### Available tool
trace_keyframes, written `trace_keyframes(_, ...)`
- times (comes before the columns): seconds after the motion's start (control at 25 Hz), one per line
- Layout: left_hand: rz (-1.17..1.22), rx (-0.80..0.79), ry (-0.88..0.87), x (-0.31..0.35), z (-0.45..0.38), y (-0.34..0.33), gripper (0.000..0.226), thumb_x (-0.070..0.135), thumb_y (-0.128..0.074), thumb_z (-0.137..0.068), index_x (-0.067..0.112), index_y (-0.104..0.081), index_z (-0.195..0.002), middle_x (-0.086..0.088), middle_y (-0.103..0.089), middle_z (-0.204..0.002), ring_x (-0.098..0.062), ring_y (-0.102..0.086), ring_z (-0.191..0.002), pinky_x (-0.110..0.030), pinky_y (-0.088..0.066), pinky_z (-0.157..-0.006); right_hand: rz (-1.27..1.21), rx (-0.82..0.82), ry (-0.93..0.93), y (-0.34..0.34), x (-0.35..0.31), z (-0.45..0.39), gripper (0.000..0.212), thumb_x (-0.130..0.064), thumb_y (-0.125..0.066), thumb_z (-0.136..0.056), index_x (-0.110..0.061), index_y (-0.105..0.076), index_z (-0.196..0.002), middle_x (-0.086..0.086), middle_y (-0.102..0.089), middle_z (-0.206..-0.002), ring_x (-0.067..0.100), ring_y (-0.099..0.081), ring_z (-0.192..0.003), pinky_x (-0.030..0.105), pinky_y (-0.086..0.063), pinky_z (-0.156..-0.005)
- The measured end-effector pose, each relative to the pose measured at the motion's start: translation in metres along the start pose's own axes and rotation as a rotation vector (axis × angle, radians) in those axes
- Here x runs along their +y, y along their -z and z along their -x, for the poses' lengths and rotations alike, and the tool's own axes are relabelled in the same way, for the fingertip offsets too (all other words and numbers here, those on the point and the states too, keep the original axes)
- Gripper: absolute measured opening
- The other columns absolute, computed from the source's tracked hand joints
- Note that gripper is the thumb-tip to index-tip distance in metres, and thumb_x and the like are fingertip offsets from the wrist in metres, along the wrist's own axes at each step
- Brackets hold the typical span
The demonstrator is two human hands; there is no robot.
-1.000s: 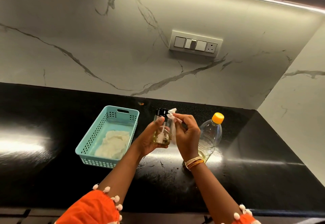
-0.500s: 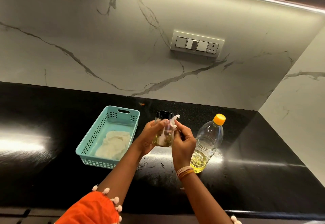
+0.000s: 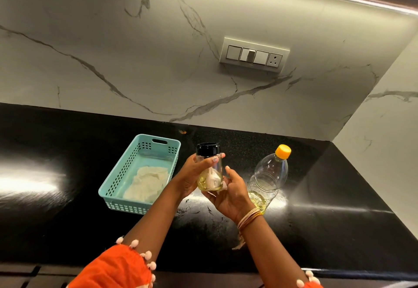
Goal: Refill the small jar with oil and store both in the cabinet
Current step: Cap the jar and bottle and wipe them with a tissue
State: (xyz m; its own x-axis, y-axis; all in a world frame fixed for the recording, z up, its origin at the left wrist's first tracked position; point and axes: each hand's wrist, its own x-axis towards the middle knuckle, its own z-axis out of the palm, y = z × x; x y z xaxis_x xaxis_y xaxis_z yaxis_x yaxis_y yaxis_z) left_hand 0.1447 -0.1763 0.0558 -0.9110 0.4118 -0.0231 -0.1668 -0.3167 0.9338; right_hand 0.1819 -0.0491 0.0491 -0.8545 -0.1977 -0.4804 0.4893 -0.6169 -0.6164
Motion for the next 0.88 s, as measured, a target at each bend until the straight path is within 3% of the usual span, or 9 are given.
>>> trace_keyframes(0.12, -0.018, 0.082, -0.036, 0.002, -0.003, -0.004, 0.052, 0.023, -0.067, -0.078, 0.001, -0.057, -0.124, -0.017, -0.066, -0.123, -0.032, -0.063, -0.106, -0.052, -0.049, -0.094, -0.078, -0.037, -0.159, 0.000, 0.007, 0.002, 0.062, -0.051, -0.034, -0.090, -0.001, -0.071, -0.098, 0.015, -0.068, -0.090, 0.026, -0.061, -0.083, 0.035, -0.046, -0.080)
trace_keyframes(0.28, -0.102, 0.167, -0.051, -0.001, -0.008, 0.000, 0.040, 0.007, -0.070, -0.084, -0.005, -0.058, -0.120, -0.031, -0.062, -0.120, -0.043, -0.062, -0.109, -0.057, -0.046, -0.099, -0.265, -0.024, -0.269, -0.010, 0.016, 0.005, 0.051, -0.039, -0.041, -0.086, 0.003, -0.070, -0.088, 0.013, -0.063, -0.084, 0.023, -0.060, -0.074, 0.035, -0.049, -0.076)
trace_keyframes(0.56, -0.147, 0.170, -0.091, -0.002, -0.005, 0.004, 0.042, 0.000, -0.072, -0.079, -0.003, -0.060, -0.118, -0.023, -0.067, -0.112, -0.033, -0.065, -0.104, -0.045, -0.051, -0.093, -0.166, 0.018, -0.428, -0.008, 0.007, 0.025, 0.041, -0.033, -0.033, -0.083, -0.003, -0.061, -0.077, 0.005, -0.054, -0.070, 0.019, -0.050, -0.060, 0.025, -0.043, -0.056)
trace_keyframes(0.68, -0.117, 0.204, -0.091, -0.001, -0.006, 0.010, 0.044, -0.001, -0.073, -0.078, -0.002, -0.059, -0.120, -0.024, -0.066, -0.114, -0.036, -0.064, -0.107, -0.049, -0.050, -0.097, -0.041, 0.151, -0.308, -0.005, 0.007, 0.025, 0.028, -0.019, -0.037, -0.084, -0.003, -0.057, -0.074, 0.006, -0.050, -0.063, 0.017, -0.046, -0.057, 0.025, -0.043, -0.053)
trace_keyframes(0.8, -0.096, 0.232, -0.084, -0.006, -0.004, 0.016, 0.046, 0.001, -0.074, -0.077, 0.000, -0.059, -0.121, -0.022, -0.067, -0.115, -0.037, -0.063, -0.110, -0.049, -0.051, -0.097, -0.098, 0.319, -0.084, -0.001, 0.006, 0.016, 0.015, -0.004, -0.043, -0.091, 0.004, -0.053, -0.097, 0.013, -0.050, -0.075, 0.016, -0.047, -0.063, 0.028, -0.050, -0.058)
trace_keyframes(0.88, -0.090, 0.253, -0.079, -0.011, -0.002, 0.017, 0.043, 0.002, -0.074, -0.078, 0.003, -0.060, -0.119, -0.020, -0.068, -0.112, -0.036, -0.064, -0.108, -0.050, -0.051, -0.096, -0.069, 0.367, 0.003, -0.002, 0.008, 0.011, 0.017, -0.001, -0.049, -0.091, -0.002, -0.057, -0.106, 0.012, -0.056, -0.083, 0.013, -0.051, -0.069, 0.024, -0.049, -0.062)
